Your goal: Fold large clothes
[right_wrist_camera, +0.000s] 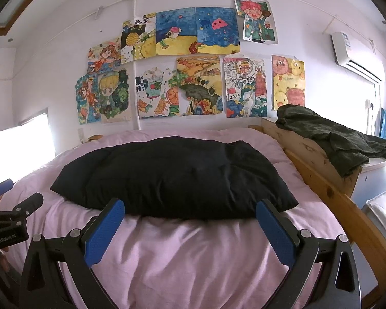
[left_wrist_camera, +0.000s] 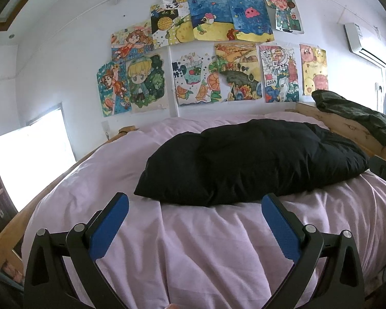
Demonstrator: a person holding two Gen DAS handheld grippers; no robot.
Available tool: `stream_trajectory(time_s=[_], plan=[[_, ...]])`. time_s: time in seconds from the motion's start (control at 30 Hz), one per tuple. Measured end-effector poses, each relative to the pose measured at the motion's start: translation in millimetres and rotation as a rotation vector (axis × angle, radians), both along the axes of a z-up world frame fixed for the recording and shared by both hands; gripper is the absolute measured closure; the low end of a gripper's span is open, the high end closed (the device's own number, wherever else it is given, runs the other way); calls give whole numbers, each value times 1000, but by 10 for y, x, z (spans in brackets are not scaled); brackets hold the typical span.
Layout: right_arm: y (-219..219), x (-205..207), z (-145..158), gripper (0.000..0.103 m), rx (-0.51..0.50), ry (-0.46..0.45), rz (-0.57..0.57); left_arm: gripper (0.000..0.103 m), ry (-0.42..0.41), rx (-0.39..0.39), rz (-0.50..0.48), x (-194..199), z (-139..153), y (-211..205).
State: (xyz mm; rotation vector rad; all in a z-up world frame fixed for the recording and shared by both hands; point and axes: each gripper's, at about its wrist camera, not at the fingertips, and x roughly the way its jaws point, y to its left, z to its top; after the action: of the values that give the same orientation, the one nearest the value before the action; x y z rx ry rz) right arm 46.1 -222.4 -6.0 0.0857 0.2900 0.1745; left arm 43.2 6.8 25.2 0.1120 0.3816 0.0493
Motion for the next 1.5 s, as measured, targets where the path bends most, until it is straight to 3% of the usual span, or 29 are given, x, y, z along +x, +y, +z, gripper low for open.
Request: stream_trajectory(time_s=[1.5], plan=[[30, -2, 25, 0, 1, 4, -4, 1, 0, 7, -16, 18, -3, 126]])
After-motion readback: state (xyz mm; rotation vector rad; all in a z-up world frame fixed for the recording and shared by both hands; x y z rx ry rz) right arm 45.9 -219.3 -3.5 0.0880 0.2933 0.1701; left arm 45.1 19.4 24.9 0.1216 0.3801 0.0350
